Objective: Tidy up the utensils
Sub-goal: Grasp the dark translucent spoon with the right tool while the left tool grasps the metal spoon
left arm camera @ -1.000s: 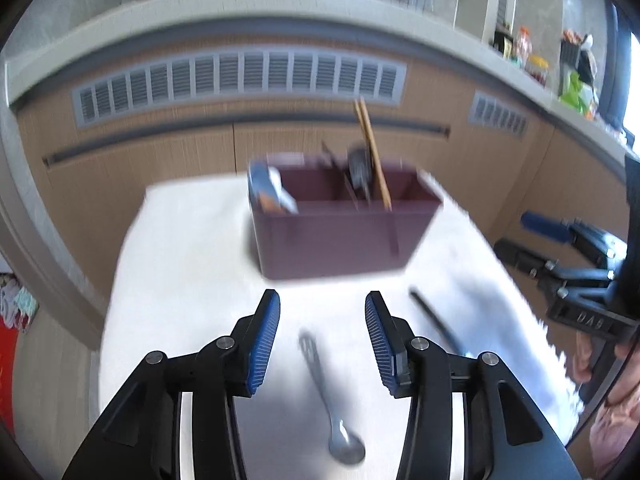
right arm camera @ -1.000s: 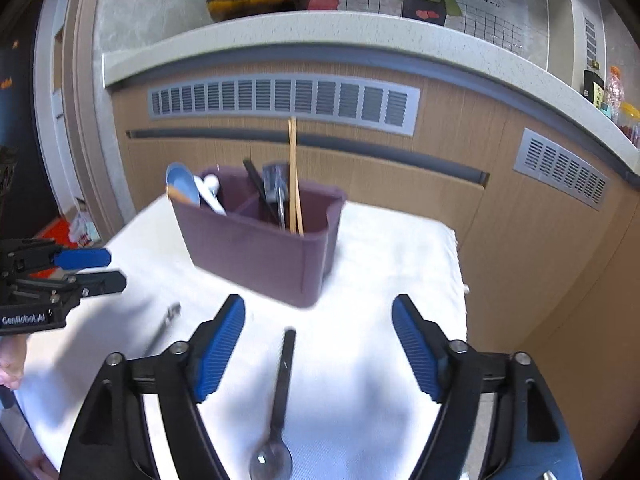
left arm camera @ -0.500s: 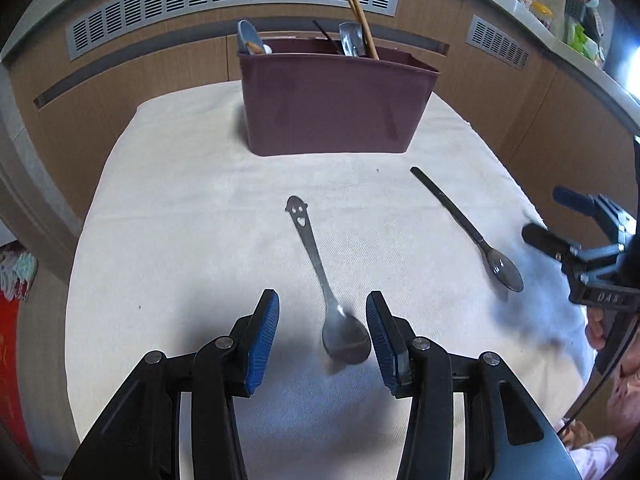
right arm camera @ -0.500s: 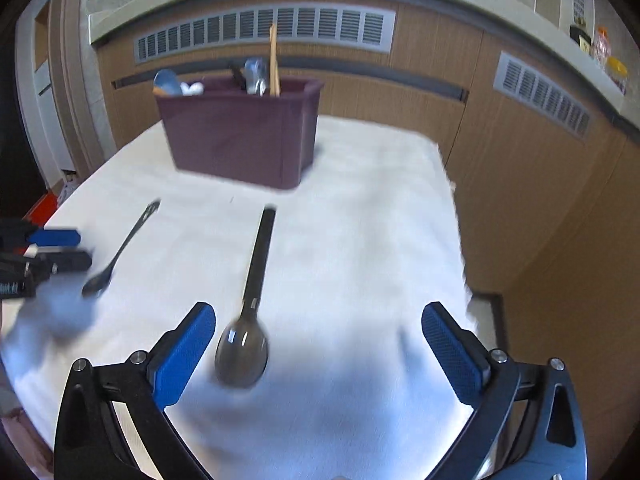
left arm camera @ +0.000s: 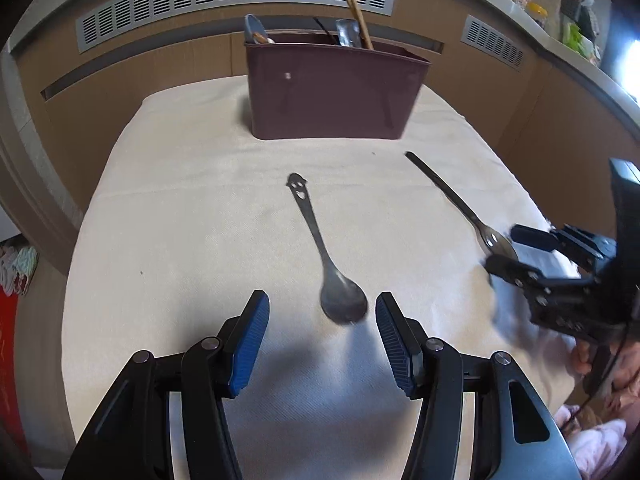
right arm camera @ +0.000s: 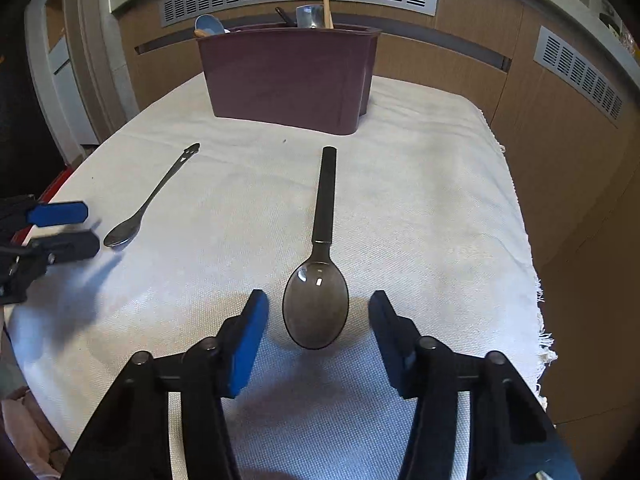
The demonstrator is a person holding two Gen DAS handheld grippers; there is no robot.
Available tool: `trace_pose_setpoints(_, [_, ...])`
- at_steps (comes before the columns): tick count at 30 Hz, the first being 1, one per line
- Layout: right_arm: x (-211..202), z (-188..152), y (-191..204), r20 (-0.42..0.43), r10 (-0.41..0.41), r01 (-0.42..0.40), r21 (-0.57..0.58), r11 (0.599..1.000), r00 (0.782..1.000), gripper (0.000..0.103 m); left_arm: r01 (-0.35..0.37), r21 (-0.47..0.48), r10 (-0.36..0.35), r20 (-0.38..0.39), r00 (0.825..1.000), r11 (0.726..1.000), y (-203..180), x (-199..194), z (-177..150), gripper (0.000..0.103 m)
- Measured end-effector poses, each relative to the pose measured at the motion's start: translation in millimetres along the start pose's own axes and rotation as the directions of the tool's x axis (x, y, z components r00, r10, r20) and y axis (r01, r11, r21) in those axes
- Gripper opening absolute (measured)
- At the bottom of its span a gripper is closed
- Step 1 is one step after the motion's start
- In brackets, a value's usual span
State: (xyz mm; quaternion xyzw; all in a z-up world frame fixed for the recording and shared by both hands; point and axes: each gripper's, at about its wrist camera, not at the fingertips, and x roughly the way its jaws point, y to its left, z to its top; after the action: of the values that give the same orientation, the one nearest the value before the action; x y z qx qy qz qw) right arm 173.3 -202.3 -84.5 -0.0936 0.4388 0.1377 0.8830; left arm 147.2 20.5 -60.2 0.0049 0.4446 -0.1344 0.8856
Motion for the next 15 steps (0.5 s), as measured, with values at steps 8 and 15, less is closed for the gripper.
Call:
trace_pose_setpoints(8, [-35,13,-9,0.099,-0.053,0.052,0.012,0.999,0.994,0.030,0.013,-0.012,-0.013,0.011,1.000,1.000,-9,-1,-13,0.056])
trace_pose_setpoints(15, [-68,29,-18,0.184,-0.059,0.054,0.037,0.998,0.981,0.030,-0.018,-0.096,0.022,0.036,0.999,0.995,-7,8,-7,0.053])
